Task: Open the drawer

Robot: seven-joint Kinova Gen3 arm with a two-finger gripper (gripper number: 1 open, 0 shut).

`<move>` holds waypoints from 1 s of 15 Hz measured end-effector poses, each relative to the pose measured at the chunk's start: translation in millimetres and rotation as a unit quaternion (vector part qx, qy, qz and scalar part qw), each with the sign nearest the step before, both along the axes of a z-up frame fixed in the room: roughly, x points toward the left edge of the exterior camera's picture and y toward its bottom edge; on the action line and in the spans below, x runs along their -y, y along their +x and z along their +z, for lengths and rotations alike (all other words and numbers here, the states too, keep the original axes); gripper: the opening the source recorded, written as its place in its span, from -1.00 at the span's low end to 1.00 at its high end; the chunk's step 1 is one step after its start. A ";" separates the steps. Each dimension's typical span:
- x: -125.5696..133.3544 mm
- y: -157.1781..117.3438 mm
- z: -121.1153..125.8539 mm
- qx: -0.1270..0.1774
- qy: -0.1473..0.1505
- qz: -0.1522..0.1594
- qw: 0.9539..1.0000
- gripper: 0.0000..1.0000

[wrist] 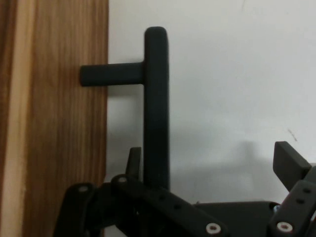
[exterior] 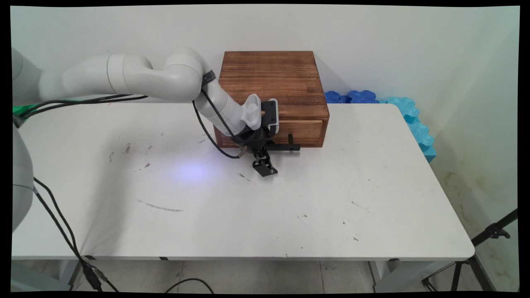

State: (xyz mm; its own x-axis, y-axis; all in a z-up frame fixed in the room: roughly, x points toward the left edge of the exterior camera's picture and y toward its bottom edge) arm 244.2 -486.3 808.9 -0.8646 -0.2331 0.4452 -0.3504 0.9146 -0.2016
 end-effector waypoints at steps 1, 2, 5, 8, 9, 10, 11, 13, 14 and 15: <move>-0.7 -0.5 -0.5 0.001 0.001 0.000 1.000 1.00; -2.3 -1.2 -0.8 0.002 0.002 0.000 1.000 1.00; -8.0 -3.5 -1.6 0.003 0.005 -0.002 1.000 1.00; -20.5 -6.9 -1.2 0.004 0.012 -0.004 1.000 1.00; -26.2 -8.3 -0.8 0.004 0.014 -0.005 1.000 1.00; -31.4 -9.6 -0.2 0.003 0.017 -0.006 1.000 1.00; -38.2 -11.2 0.4 0.003 0.020 -0.008 1.000 1.00; -51.8 -14.1 2.0 0.001 0.027 -0.010 1.000 1.00; -59.8 -15.6 2.7 0.000 0.031 -0.011 0.999 1.00; -67.8 -17.4 3.6 -0.001 0.034 -0.012 0.999 1.00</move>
State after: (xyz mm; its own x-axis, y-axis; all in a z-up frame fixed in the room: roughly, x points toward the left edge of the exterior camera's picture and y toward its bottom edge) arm 226.9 -418.6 812.5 -0.8692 -0.2418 0.4313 -0.3282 0.9345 -0.1375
